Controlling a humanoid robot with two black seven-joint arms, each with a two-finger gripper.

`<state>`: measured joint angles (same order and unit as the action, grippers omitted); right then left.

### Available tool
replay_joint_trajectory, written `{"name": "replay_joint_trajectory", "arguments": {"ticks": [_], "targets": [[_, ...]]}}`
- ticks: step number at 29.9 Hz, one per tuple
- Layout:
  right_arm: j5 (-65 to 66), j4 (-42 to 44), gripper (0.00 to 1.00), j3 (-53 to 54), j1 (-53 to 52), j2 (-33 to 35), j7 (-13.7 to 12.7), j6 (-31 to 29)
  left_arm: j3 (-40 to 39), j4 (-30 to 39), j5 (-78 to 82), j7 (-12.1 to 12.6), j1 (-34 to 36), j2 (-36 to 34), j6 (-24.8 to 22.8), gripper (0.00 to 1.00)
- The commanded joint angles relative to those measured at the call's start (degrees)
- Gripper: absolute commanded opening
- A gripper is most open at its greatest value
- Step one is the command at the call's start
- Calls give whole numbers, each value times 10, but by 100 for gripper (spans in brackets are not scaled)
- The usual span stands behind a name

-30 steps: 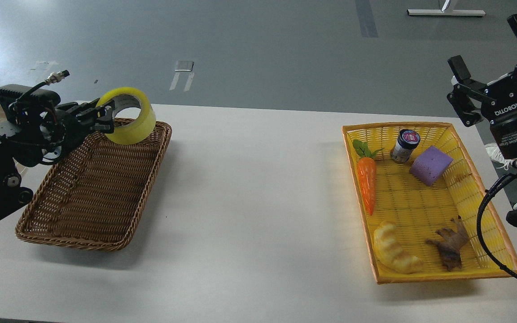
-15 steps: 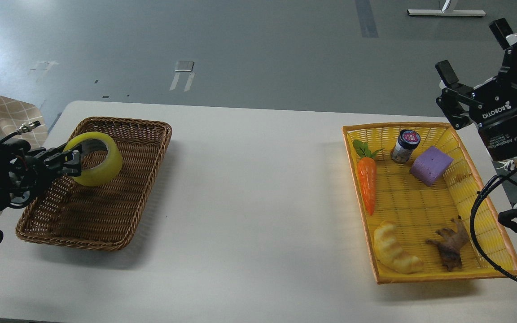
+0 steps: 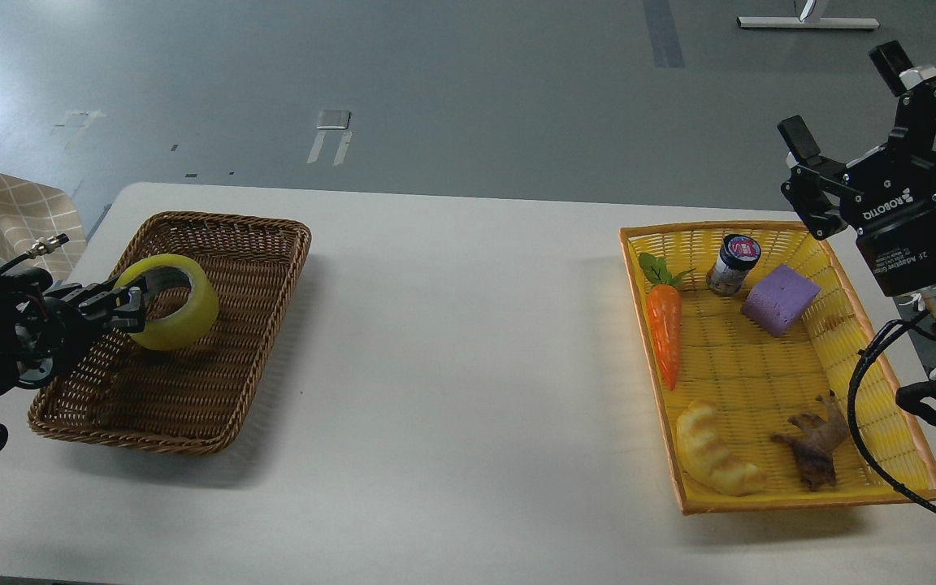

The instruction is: Place and transfer tape with both arms

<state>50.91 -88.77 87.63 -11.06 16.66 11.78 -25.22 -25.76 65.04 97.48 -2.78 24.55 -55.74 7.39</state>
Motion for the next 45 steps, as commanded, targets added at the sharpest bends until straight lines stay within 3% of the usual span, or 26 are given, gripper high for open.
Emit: {"name": "replay_joint_trajectory", "arguments": {"ticks": [1, 13, 17, 24, 27, 31, 38, 41, 42, 44, 45], "targets": [[1, 2, 100, 0, 0, -3, 0, 1, 0, -2, 0, 0, -1, 1, 0, 20], [1, 2, 100, 0, 1, -2, 0, 0, 1, -24, 0, -1, -4, 20, 1, 26], [1, 2, 100, 0, 2, -2, 0, 1, 0, -24, -1, -15, -4, 28, 1, 28], [1, 2, 100, 0, 3, -1, 0, 1, 1, -31, -16, -45, -4, 33, 1, 64], [1, 2, 100, 0, 3, -2, 0, 0, 1, -42, -16, -46, -5, 34, 3, 68], [1, 2, 100, 0, 4, -2, 0, 1, 1, -54, -16, -46, -5, 37, 18, 85], [1, 1, 100, 0, 4, -2, 0, 0, -11, -77, -69, -56, 4, 43, 32, 97], [1, 2, 100, 1, 1, -2, 0, 0, -25, -72, -202, -116, 28, 45, 35, 98], [1, 2, 100, 1, 0, -2, 0, 1, -26, -72, -263, -154, 43, 42, 35, 98], [1, 2, 100, 2, -1, -1, -1, 1, -27, -72, -316, -193, 60, 41, 34, 98], [1, 2, 100, 2, -3, 0, -1, 1, -27, -72, -365, -227, 83, 41, 34, 98]]}}
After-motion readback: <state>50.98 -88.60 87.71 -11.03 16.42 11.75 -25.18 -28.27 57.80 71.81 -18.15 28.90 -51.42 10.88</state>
